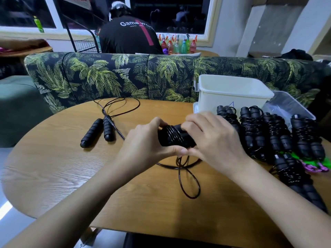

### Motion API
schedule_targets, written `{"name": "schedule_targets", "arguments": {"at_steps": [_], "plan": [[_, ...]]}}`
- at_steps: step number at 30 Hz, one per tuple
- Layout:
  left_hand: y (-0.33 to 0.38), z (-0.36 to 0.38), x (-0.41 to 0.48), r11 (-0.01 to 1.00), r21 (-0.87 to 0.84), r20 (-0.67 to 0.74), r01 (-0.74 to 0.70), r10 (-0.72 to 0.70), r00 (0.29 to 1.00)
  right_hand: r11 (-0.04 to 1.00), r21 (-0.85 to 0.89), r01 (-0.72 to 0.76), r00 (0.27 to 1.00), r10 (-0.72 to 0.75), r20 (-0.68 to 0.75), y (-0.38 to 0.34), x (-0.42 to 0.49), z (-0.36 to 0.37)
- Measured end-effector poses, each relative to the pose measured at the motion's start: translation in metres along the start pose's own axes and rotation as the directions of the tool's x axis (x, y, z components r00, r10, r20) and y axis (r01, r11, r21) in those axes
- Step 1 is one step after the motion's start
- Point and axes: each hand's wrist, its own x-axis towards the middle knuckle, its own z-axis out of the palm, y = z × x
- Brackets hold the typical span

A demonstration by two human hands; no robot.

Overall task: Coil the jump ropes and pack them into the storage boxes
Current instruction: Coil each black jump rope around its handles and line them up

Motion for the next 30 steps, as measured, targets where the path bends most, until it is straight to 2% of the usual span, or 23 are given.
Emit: {"name": "schedule_targets", "arguments": {"at_steps": [2, 4, 6, 7, 8, 10, 11, 12, 14, 15, 17, 20, 23, 27, 30], "plan": [[0.001, 0.001, -0.002, 0.999, 0.033, 0.057, -0.017, 0.015, 0.998, 0.98, 0.19, 0.059, 0.987, -0.085, 0.135, 0.005, -0.004, 0.005], [0.0, 0.0, -0.001, 1.0, -0.016, 0.136, -0.021, 0.023, 0.99, 0.929, 0.366, 0.065, 0.974, -0.138, 0.178, 0.005, -0.01, 0.008], [-0.003, -0.007, 0.007, 0.976, -0.206, 0.24, 0.069, -0.018, 0.97, 0.881, 0.472, -0.043, 0.969, -0.078, 0.233, 0.004, -0.018, 0.008], [-0.005, -0.011, 0.01, 0.919, -0.359, 0.295, 0.16, -0.051, 0.954, 0.836, 0.528, -0.15, 0.959, -0.006, 0.282, 0.002, -0.022, 0.007], [-0.006, -0.018, 0.013, 0.815, -0.505, 0.348, 0.283, -0.108, 0.931, 0.749, 0.593, -0.297, 0.933, 0.096, 0.346, 0.0, -0.025, 0.005], [-0.009, -0.018, 0.015, 0.579, -0.692, 0.398, 0.431, -0.192, 0.897, 0.403, 0.721, -0.563, 0.826, 0.315, 0.469, -0.003, -0.026, 0.003], [-0.008, -0.013, 0.013, 0.512, -0.739, 0.392, 0.437, -0.201, 0.898, 0.232, 0.753, -0.616, 0.763, 0.413, 0.497, -0.003, -0.027, 0.005], [-0.006, -0.002, 0.008, 0.501, -0.76, 0.373, 0.415, -0.188, 0.909, 0.107, 0.764, -0.636, 0.702, 0.492, 0.515, -0.003, -0.028, 0.009], [0.005, 0.023, -0.006, 0.616, -0.719, 0.32, 0.321, -0.116, 0.94, -0.05, 0.754, -0.655, 0.6, 0.573, 0.559, -0.007, -0.031, 0.015], [0.01, 0.036, -0.012, 0.669, -0.691, 0.313, 0.273, -0.063, 0.948, -0.084, 0.742, -0.665, 0.561, 0.6, 0.571, -0.011, -0.032, 0.016], [0.011, 0.059, -0.019, 0.735, -0.65, 0.295, 0.192, 0.01, 0.956, -0.106, 0.725, -0.68, 0.518, 0.631, 0.578, -0.015, -0.037, 0.017], [0.007, 0.069, -0.021, 0.859, -0.505, 0.193, 0.08, 0.021, 0.981, -0.147, 0.713, -0.685, 0.483, 0.641, 0.596, -0.018, -0.046, 0.016], [-0.004, 0.065, -0.018, 0.904, -0.425, 0.188, 0.053, 0.03, 0.982, -0.177, 0.706, -0.685, 0.461, 0.646, 0.609, -0.018, -0.059, 0.014], [-0.026, 0.058, -0.009, 0.975, -0.22, 0.15, 0.014, 0.019, 0.989, -0.428, 0.705, -0.565, 0.377, 0.626, 0.682, -0.017, -0.072, 0.009], [-0.039, 0.065, -0.007, 0.996, -0.085, 0.147, -0.027, 0.039, 0.988, -0.508, 0.682, -0.526, 0.361, 0.592, 0.72, -0.018, -0.078, 0.008]]}}
